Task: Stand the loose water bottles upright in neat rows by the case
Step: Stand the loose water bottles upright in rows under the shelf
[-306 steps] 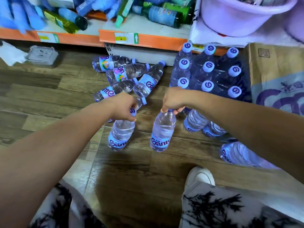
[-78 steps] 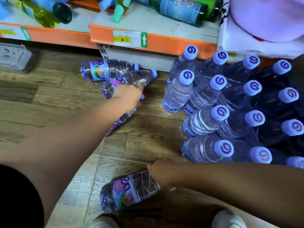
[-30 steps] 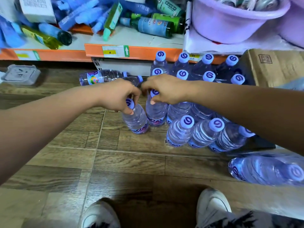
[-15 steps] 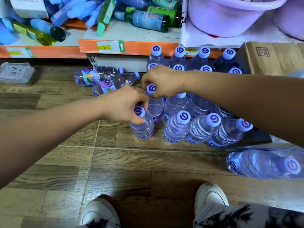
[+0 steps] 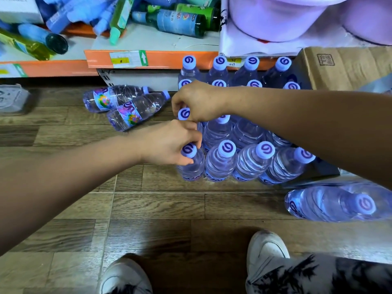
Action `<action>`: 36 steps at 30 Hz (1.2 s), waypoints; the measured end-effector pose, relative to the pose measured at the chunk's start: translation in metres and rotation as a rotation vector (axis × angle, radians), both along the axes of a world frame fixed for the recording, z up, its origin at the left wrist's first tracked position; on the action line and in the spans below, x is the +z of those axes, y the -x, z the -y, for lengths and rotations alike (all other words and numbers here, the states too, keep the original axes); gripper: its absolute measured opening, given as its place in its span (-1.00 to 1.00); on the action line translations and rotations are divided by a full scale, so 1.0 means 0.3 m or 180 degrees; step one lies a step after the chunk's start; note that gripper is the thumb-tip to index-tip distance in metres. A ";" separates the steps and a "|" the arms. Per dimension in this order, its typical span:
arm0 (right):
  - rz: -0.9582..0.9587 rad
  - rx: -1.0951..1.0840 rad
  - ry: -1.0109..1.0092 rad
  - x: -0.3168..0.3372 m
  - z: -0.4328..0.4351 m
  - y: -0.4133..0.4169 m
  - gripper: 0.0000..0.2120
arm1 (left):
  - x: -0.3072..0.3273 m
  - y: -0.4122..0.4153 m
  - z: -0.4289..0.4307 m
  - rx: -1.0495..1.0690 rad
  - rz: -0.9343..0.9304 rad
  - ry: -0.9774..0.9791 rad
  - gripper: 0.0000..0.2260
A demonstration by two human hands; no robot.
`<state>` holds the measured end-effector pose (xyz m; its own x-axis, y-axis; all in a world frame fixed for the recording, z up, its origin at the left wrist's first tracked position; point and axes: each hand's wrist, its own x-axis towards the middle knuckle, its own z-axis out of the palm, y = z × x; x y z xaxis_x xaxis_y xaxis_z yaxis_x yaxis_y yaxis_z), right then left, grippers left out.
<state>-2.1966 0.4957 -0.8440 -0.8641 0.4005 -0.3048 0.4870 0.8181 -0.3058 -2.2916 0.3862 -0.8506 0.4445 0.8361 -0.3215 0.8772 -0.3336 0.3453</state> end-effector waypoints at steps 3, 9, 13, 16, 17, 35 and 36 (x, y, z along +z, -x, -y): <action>0.0021 0.0011 0.0126 0.002 -0.002 -0.002 -0.73 | -0.004 -0.001 0.001 0.0008 -0.0103 0.0027 -0.71; 0.0128 0.0034 0.0270 0.007 -0.010 0.000 -0.66 | -0.027 -0.005 0.026 0.0106 -0.0155 -0.0171 -0.69; 0.0161 0.0063 0.0270 0.004 -0.014 0.001 -0.63 | -0.039 0.004 0.046 0.0220 0.0014 -0.0243 -0.68; 0.0135 0.0052 0.0294 -0.001 -0.016 0.000 -0.62 | -0.048 0.004 0.062 0.0241 0.0197 -0.0291 -0.70; 0.0133 0.0043 0.0300 0.000 -0.016 -0.001 -0.62 | -0.051 -0.001 0.066 0.0217 0.0254 -0.0307 -0.71; 0.0379 -0.0146 0.0752 0.122 -0.066 0.114 -0.61 | -0.118 0.074 0.053 -0.0108 0.0658 -0.0635 -0.49; 0.0271 -0.0203 0.0790 0.123 -0.072 0.130 -0.65 | -0.123 0.081 0.055 -0.0213 0.0648 -0.0940 -0.49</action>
<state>-2.2356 0.5173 -0.8070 -0.8066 0.3571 -0.4710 0.5677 0.6901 -0.4489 -2.3159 0.3698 -0.8877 0.5315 0.8465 0.0303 0.7731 -0.4995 0.3909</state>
